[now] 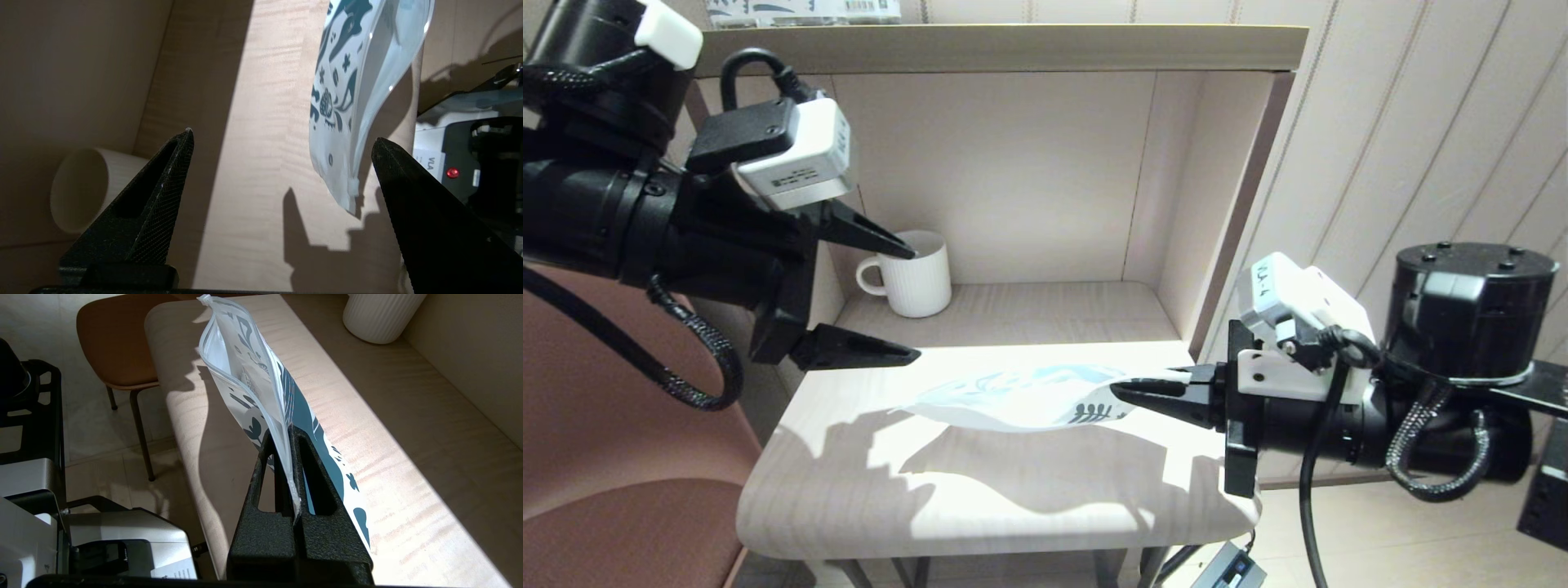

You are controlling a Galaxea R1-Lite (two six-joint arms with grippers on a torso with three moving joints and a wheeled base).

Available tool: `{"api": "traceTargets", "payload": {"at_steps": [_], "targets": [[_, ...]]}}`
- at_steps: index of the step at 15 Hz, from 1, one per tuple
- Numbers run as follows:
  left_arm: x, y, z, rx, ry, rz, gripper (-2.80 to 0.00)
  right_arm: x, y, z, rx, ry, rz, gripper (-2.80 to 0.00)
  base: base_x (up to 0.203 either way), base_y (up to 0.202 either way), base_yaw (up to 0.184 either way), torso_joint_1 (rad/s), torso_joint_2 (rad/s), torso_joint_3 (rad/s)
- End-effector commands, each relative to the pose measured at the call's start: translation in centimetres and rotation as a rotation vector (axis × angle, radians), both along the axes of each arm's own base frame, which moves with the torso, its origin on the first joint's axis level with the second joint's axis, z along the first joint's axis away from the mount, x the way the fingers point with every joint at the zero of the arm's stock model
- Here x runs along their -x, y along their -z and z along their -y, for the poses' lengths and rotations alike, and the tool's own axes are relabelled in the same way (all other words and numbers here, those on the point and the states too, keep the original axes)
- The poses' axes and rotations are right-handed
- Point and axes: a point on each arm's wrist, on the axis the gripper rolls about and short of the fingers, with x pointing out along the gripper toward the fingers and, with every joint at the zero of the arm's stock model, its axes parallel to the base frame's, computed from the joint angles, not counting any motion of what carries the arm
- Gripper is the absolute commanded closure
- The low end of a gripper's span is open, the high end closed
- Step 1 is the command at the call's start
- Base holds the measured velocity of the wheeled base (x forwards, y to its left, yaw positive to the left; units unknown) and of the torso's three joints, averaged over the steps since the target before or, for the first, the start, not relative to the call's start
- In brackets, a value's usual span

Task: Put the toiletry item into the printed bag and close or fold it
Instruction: Place the toothpaste in the storage bag, then hand it to the other hand

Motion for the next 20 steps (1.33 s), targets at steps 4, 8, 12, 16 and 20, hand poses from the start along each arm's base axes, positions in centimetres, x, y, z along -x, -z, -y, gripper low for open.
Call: {"api": "traceTargets", "payload": {"at_steps": [4,8,12,16,20], "targets": [[2.6,1.4,-4.1,0.115,-0.047,-0.059,0.00,0.4,-1.1,0.3,-0.026,0.002,0.020,0.00,0.000,0.000,0.000,0.000,0.00,0.000],[2.6,4.3,-5.4,0.233,-0.036,-0.238,0.00,1.2,-2.6,0.7,-0.051,0.005,-0.005,0.00,0.000,0.000,0.000,0.000,0.00,0.000],[1.9,7.9,-5.8,0.351,0.031,-0.330,0.00,1.8,-4.7,1.0,-0.119,0.011,-0.110,0.00,0.000,0.000,0.000,0.000,0.00,0.000],[1.0,5.8,-5.6,0.480,0.102,-0.308,0.00,2.3,-7.6,0.6,-0.241,-0.003,-0.242,0.00,0.000,0.000,0.000,0.000,0.00,0.000],[-0.5,5.2,-5.3,0.547,0.115,-0.284,0.00,2.3,-8.6,-0.3,-0.252,-0.034,-0.274,0.00,0.000,0.000,0.000,0.000,0.00,0.000]]}}
